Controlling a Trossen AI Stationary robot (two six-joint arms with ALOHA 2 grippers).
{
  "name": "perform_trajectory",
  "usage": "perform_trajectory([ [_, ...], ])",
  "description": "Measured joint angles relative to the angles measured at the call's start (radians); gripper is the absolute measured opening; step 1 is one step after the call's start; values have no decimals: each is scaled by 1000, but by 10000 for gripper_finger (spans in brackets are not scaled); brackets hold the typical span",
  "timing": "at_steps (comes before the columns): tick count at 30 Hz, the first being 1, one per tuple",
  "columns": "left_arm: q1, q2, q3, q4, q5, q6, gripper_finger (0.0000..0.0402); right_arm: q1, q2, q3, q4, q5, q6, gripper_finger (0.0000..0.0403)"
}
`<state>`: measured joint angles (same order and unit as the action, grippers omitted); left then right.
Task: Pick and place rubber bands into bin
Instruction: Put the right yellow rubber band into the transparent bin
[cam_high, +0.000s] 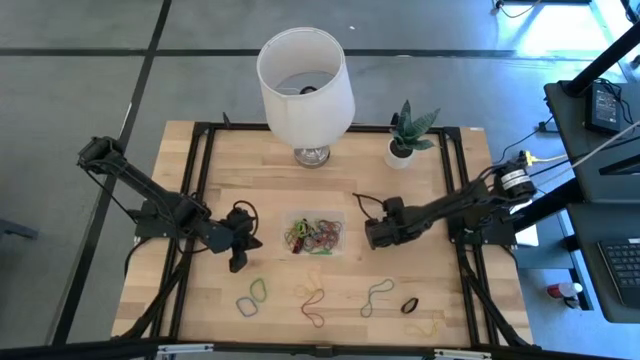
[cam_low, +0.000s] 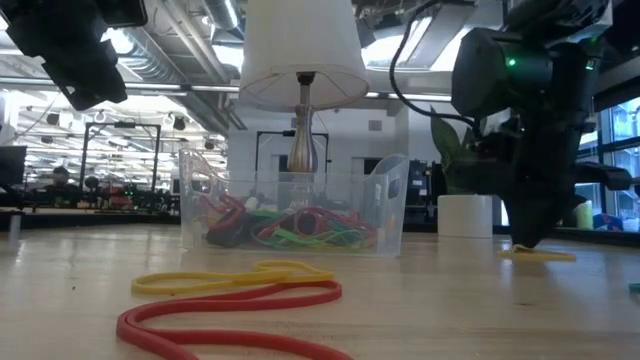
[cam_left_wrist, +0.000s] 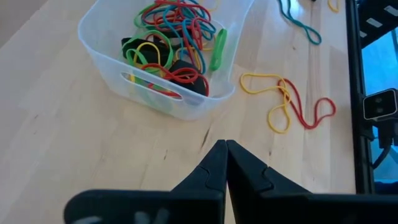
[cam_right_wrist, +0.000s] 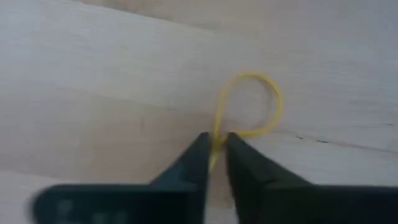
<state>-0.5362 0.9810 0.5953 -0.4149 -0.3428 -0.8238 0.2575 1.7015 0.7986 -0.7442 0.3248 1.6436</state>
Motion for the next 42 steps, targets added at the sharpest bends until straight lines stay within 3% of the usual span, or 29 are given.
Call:
perform_trajectory([
  [2, 0, 0, 0, 0, -2, 0, 1, 15, 2, 9, -1, 6, -2, 13],
  [10, 0, 0, 0, -1, 54, 0, 1, 63, 8, 178, -157, -65, -3, 2],
  [16, 0, 0, 0, -4, 47, 24, 1, 108, 8, 384, -355, 124, 2, 1],
  [21, 0, 0, 0, -7, 46, 50, 3, 140, 8, 536, -378, 297, -24, 1],
  [24, 0, 0, 0, -7, 46, 74, 2, 160, 15, 621, -327, 406, -139, 0],
  [29, 0, 1, 0, -7, 47, 114, 3, 154, 66, 726, -160, 477, -396, 0],
  [35, 0, 1, 0, -18, 47, 131, 1, 111, 196, 809, 32, 442, -605, 0],
  [42, -1, 1, 0, -32, 75, 131, 1, 69, 348, 862, 21, 292, -600, 2],
])
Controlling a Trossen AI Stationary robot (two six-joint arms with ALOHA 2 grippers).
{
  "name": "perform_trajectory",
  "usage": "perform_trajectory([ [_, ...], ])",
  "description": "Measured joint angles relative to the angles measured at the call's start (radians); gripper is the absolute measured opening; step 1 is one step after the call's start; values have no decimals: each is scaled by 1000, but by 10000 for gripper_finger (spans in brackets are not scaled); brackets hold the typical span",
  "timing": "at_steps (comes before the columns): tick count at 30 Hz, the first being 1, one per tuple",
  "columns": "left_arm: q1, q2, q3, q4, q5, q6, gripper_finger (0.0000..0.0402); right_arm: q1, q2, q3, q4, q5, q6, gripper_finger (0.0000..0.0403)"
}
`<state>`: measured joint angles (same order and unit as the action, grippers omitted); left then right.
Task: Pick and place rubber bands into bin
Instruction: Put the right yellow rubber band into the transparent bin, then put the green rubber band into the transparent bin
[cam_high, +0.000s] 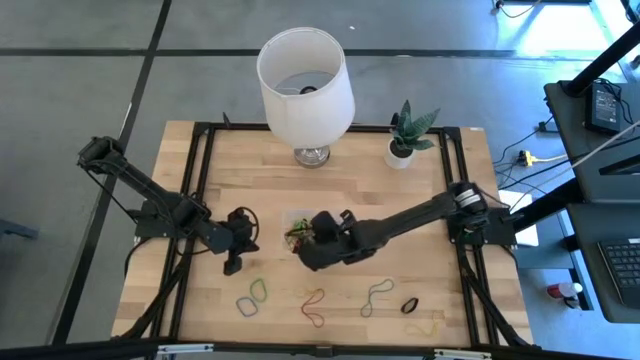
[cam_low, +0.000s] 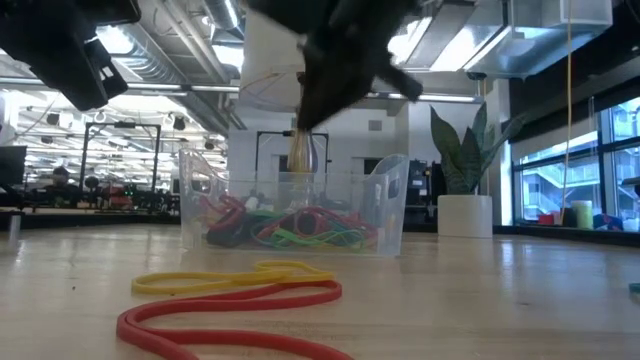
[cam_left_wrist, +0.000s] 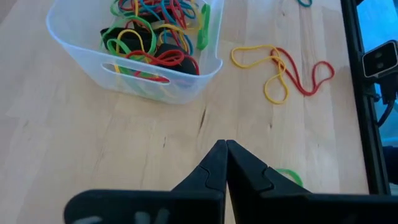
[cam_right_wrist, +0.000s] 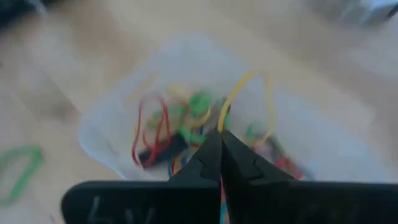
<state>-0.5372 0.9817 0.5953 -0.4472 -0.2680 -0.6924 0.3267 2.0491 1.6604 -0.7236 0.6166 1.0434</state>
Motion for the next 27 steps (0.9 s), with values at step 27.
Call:
perform_trajectory([
  [27, -76, 84, 117, -26, 27, 71, 3, 106, -167, 1, -401, -120, 50, 96],
])
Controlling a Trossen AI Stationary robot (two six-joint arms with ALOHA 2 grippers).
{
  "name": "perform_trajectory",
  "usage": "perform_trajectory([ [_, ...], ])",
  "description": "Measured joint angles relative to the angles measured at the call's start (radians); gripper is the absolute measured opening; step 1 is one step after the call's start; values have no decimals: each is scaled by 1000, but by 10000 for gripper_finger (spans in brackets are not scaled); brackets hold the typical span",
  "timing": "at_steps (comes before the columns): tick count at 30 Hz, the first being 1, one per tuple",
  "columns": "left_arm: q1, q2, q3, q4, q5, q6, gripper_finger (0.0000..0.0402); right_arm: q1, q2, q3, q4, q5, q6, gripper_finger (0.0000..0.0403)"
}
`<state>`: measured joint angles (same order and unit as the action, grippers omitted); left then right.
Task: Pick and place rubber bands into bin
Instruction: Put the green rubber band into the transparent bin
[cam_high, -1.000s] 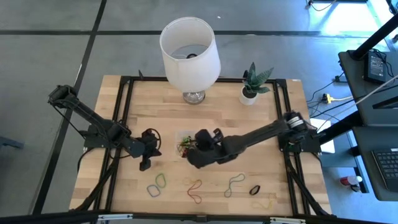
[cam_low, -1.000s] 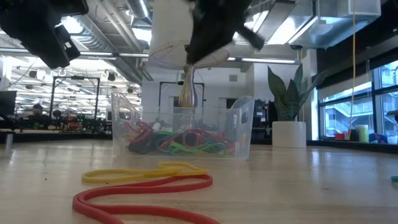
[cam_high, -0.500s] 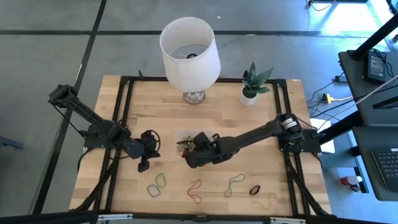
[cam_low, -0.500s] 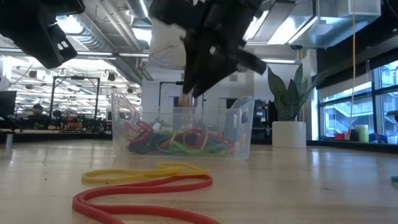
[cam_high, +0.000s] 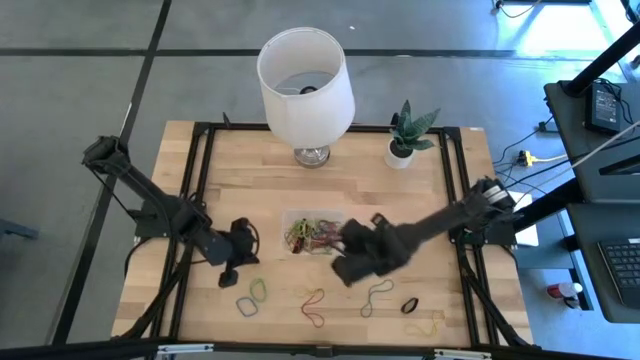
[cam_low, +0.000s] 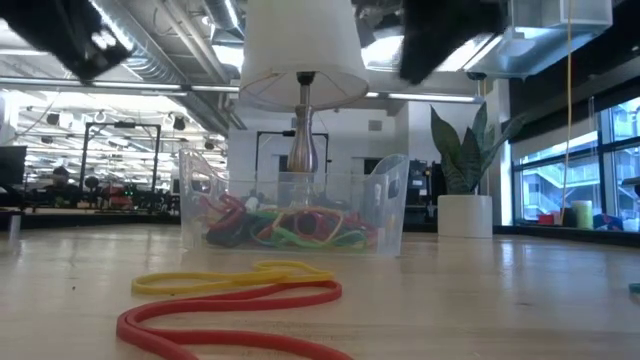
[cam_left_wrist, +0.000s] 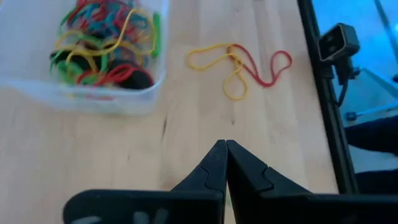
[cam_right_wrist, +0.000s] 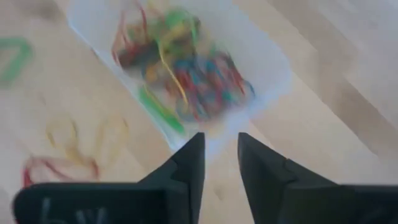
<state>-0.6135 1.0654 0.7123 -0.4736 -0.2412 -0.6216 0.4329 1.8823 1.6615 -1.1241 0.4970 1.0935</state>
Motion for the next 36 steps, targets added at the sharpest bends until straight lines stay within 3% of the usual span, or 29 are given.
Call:
perform_trajectory([
  [6, -42, 187, 172, -115, -48, -21, 3, 166, -7, -1, -217, 33, 179, 55],
  [12, -46, 349, 303, -178, -24, -99, 11, 348, -38, -116, -195, 33, 332, 14],
  [18, -46, 423, 338, -186, 6, -212, 54, 492, -160, -366, 40, 29, 440, 6],
  [24, -45, 487, 338, -256, 55, -354, 113, 542, -352, -658, 379, 33, 419, 4],
  [27, -50, 536, 338, -256, 84, -355, 134, 546, -418, -774, 489, 32, 420, 9],
  [36, -60, 694, 338, -259, 105, -422, 134, 545, -465, -865, 614, 32, 421, 13],
])
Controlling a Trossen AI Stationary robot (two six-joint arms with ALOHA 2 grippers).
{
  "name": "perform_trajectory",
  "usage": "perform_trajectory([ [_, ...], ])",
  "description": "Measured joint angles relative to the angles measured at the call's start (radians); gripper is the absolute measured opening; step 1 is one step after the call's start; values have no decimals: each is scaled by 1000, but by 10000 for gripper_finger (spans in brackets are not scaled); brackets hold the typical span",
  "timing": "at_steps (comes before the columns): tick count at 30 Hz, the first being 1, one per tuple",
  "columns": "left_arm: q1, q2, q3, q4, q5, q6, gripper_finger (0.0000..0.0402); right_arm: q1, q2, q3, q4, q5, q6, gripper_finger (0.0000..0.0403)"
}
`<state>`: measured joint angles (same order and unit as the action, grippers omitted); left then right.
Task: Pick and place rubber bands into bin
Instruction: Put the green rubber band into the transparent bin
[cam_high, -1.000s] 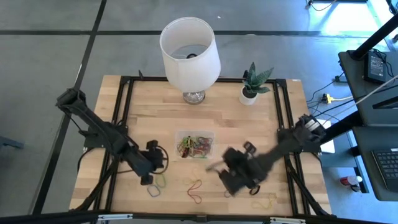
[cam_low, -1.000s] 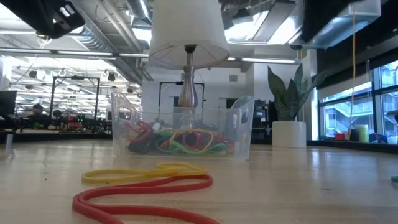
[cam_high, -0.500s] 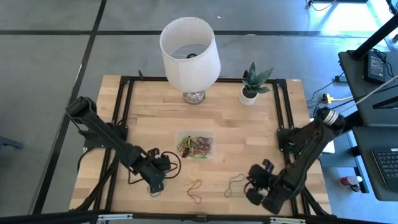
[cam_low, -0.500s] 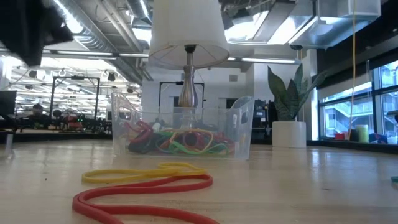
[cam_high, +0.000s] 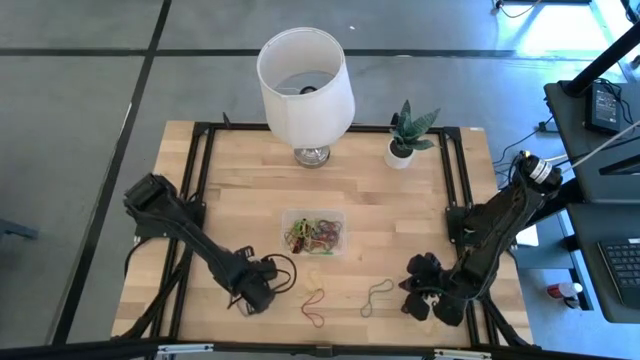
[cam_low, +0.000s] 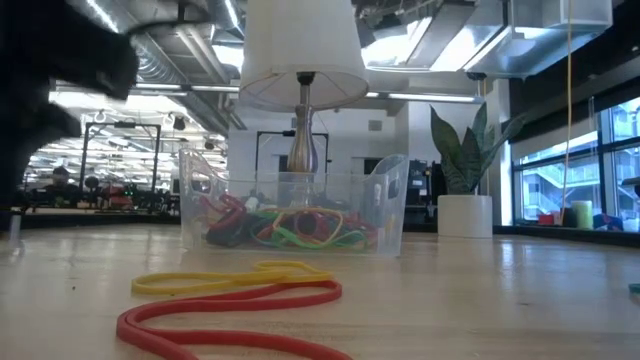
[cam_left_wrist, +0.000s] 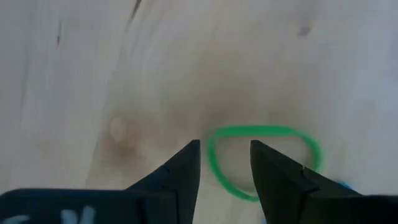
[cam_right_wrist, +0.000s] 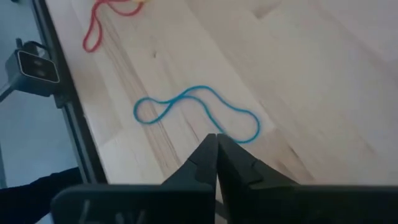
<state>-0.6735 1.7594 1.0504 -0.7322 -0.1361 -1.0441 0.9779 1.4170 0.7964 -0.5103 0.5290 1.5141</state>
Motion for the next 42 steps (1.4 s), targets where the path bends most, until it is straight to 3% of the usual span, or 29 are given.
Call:
perform_trajectory([
  [7, 1, 83, 6, -17, 1, -92, 111, 0, 0, 18, 8, -1, -9, 14],
  [13, 4, 68, 12, -30, 28, -205, 17, -1, 0, 18, 13, -2, -24, 14],
  [18, -1, 16, 96, -96, 23, -234, 2, -1, 0, 19, 12, -5, -69, 14],
  [25, 35, -42, 310, -300, -108, -131, 2, -3, 0, 19, 12, -7, -70, 14],
  [32, 169, -43, 512, -378, -262, 149, 2, -33, 0, 19, 12, -6, -70, 14],
  [42, 454, -5, 526, -326, -186, 425, 2, -70, 0, 19, 17, -6, -56, 14],
])
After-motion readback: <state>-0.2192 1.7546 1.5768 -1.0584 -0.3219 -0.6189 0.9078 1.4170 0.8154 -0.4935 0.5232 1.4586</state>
